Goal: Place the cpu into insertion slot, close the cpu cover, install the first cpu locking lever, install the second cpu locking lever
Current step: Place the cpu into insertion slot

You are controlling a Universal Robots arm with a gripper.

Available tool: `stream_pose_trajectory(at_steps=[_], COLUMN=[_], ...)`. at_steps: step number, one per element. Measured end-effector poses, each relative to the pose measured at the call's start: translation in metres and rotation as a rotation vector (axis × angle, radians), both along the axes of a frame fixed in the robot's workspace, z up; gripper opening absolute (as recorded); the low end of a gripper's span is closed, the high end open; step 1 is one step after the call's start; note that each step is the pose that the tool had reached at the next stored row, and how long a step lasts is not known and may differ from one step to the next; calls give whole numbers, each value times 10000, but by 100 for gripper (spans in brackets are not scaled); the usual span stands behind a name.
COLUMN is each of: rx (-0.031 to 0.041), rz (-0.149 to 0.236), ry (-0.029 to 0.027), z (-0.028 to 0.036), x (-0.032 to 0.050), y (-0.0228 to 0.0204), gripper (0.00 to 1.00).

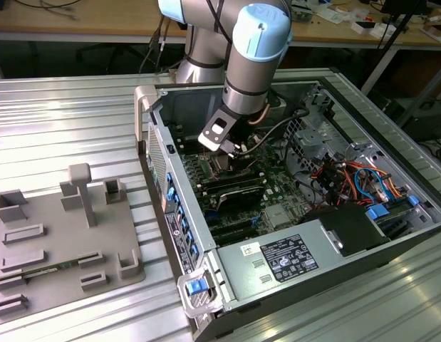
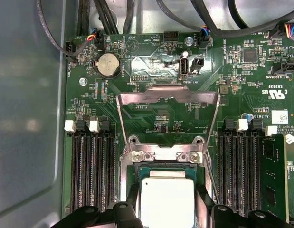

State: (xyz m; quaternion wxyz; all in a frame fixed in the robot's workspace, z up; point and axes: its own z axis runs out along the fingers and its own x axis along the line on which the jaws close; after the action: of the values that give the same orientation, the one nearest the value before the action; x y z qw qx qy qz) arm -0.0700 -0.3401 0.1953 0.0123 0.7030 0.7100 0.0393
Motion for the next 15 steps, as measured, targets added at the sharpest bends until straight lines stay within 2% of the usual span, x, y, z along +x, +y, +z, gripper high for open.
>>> stream_pose_trajectory(at_steps=[3,6,15], rx=[-13,13,3], rz=[-1,1,2], ry=[10,63,68], z=[2,2,2], x=[2,20,25], y=[1,3,-1], gripper=[55,55,55])
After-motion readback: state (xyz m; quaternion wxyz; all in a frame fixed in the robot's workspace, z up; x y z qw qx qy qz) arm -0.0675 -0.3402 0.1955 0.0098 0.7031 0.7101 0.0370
